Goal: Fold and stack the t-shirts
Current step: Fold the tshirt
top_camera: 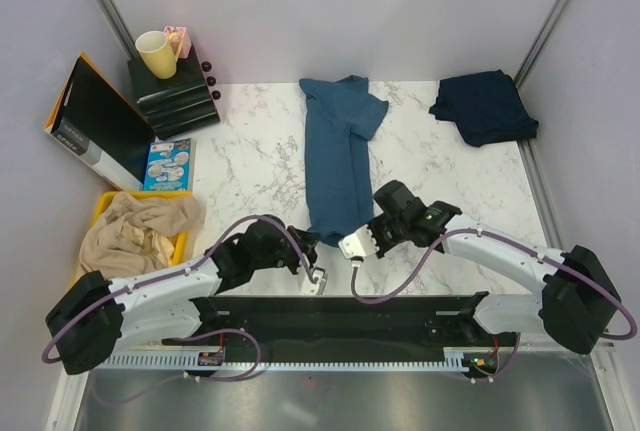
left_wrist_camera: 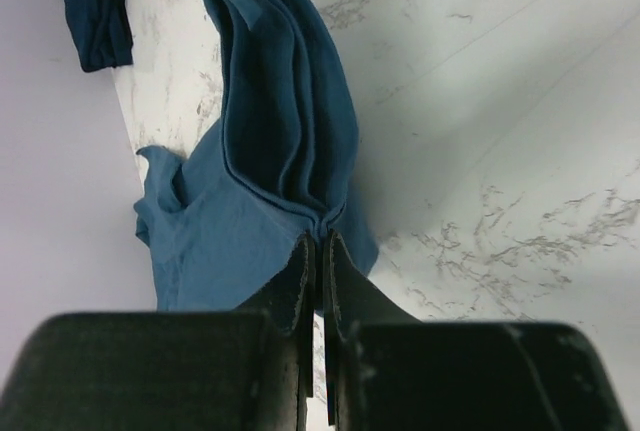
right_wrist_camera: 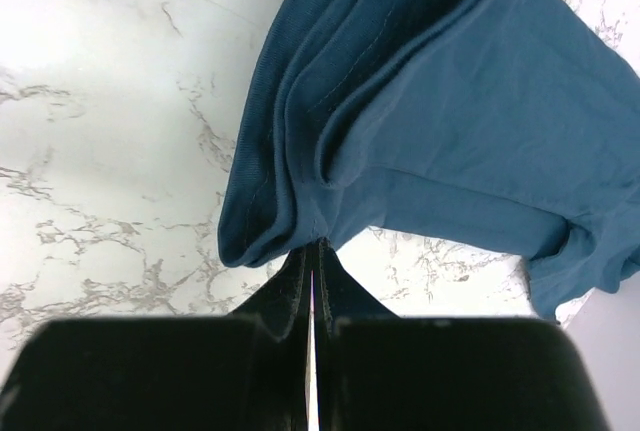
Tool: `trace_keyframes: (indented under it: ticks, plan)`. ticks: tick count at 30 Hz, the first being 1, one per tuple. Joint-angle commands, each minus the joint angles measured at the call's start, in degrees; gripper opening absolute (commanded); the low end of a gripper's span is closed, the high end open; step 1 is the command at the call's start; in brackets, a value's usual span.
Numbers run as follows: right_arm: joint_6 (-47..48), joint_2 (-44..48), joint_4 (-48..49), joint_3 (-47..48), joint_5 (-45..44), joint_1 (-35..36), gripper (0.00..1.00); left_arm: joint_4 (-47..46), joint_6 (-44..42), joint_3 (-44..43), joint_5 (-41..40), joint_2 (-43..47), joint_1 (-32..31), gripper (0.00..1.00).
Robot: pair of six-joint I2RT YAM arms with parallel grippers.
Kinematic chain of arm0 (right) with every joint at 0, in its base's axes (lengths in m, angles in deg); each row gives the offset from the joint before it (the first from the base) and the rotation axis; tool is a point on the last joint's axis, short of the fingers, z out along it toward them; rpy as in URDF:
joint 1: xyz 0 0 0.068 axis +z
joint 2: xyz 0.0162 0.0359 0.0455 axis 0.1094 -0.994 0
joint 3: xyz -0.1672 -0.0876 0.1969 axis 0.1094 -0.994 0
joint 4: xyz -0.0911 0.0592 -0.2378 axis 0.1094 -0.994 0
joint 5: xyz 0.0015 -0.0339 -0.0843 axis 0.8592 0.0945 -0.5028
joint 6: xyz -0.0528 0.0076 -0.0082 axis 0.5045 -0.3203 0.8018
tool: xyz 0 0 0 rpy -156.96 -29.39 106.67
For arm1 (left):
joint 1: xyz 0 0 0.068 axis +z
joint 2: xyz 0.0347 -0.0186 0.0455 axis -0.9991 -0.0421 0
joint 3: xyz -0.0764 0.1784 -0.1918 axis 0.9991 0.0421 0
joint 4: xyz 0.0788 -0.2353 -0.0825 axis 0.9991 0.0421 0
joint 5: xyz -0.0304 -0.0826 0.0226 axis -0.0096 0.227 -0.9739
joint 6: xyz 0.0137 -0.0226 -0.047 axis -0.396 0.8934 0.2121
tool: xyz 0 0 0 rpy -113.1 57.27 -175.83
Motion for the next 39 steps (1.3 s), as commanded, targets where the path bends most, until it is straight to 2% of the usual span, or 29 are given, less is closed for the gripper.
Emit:
trace_keyframes:
  ticks: [1, 9, 14, 22, 29, 39]
  plan:
    - [-0.6, -2.9, 0.2, 5.0, -1.8, -1.4, 0.0, -0.6, 3.2, -7.4, -2.3, -6.0, 2.3, 0.02]
    - [0.9, -8.6, 4.8, 9.4, -2.3, -5.2, 0.0, -3.4, 4.5, -16.9, 0.0, -14.4, 9.3, 0.02]
    - [1.6, -11.6, 7.6, 11.8, -1.3, -10.0, 0.0, -3.6, 2.5, -17.4, 2.0, -15.5, 13.3, 0.02]
    - [0.4, -18.3, 11.3, 17.0, -0.5, -13.5, 0.0, -5.1, 2.1, -17.0, 2.4, -18.2, 14.6, 0.02]
    - [-0.7, -23.3, 12.5, 22.0, -0.4, -15.1, 0.0, -10.1, 1.3, -18.3, 2.2, -23.9, 16.7, 0.02]
    - [-2.7, -27.1, 14.2, 25.3, -1.7, -16.8, 0.0, -22.6, 0.5, -23.5, 0.6, -31.8, 19.2, 0.02]
